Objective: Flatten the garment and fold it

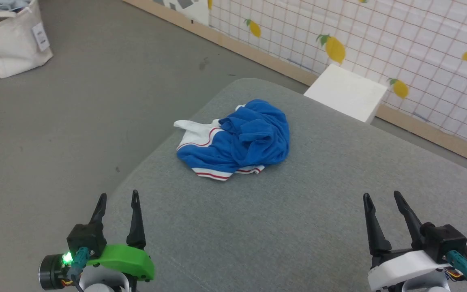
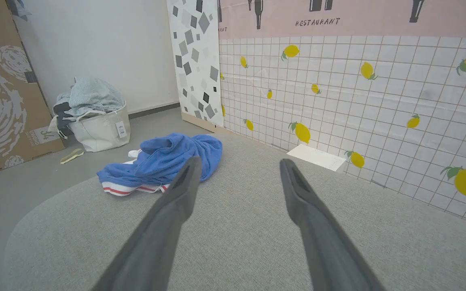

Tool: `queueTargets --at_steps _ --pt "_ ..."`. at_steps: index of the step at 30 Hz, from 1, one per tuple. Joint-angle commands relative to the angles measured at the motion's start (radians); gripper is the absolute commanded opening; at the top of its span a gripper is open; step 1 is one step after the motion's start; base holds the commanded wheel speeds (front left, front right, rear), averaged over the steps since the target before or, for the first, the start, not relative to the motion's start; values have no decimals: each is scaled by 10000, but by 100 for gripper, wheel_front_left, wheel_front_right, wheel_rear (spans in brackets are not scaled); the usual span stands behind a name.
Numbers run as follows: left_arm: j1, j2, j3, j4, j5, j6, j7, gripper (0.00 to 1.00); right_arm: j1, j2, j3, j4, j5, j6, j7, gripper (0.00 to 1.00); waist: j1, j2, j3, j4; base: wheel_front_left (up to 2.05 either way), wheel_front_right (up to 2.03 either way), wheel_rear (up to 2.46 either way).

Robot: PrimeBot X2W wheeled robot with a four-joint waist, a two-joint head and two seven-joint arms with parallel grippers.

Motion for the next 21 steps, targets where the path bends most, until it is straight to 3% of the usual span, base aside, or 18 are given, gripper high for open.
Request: queueTargets --at_steps 1,12,17,21 --pt "77 12 20 -49 19 -42 -38 100 -124 3 -16 -45 33 -17 -57 100 0 55 102 189 0 0 0" --pt "-464 -196 94 -32 -482 -179 -38 100 -318 3 -176 -237 -211 -17 -58 100 0 55 851 -146 0 0 0" --pt "-1747 -244 164 252 -1132 -543 65 100 -789 3 -191 -520 -488 -17 9 100 0 55 1921 -829 0 0 0" --pt "-3269 -120 569 578 -2128 -909 866 100 -1221 3 -118 -789 -696 -17 122 100 0 55 2959 -1673 0 0 0"
